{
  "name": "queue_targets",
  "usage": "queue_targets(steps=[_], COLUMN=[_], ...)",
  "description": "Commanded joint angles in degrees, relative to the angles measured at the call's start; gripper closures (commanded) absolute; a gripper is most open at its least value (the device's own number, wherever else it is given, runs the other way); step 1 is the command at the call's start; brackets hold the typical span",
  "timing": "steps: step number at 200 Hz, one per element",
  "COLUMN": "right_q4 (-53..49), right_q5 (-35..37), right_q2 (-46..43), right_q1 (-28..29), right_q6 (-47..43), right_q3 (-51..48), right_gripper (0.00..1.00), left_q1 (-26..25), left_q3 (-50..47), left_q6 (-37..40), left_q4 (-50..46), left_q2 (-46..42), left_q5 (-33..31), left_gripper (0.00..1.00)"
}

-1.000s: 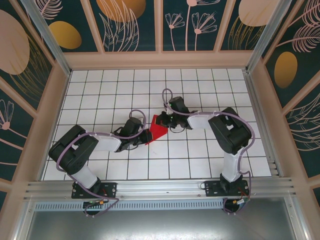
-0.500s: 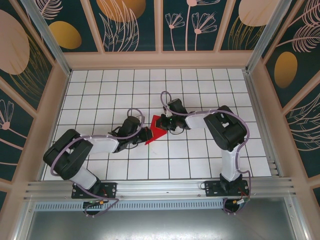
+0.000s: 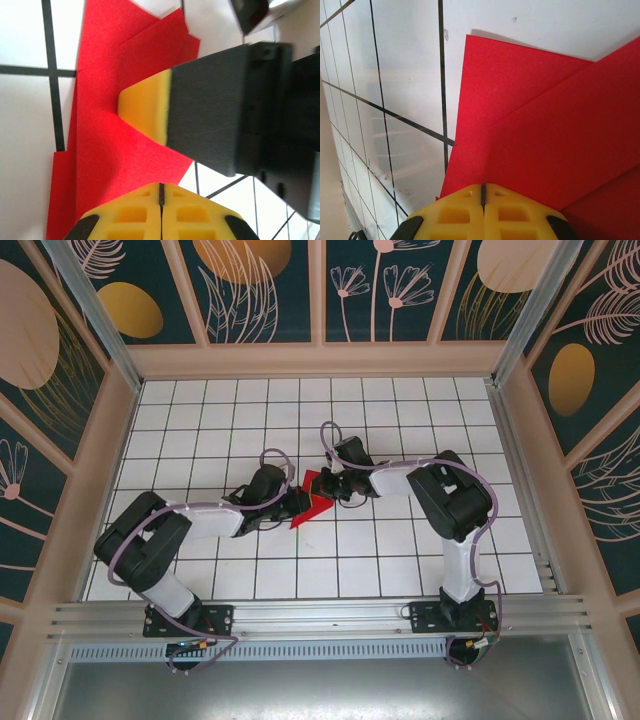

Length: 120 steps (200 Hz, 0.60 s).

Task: Fold a paper plane with a square sheet of paper (pick it up from the middle)
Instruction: Fourth fold the wing at the center of the table.

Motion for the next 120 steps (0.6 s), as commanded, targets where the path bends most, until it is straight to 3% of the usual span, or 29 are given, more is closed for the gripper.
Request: queue_targets(steps=[1, 120], right_q4=[-6.52, -11.41], right_q5=[5.81, 7.72], right_q2=[4.91, 7.61], right_q1=[-0.17, -0.51], right_q6=[-1.69, -1.41], right_q3=[-1.28, -0.04], right_gripper=[1.0, 1.0], left_q1=[0.15, 0.53], left_q3=[2.22, -2.94], left_q6=[-0.61, 1.72], left_q4=[-2.89, -5.59], left_q2=[2.08, 6.64], left_q5=[1.22, 1.73], left_gripper=[0.93, 0.99])
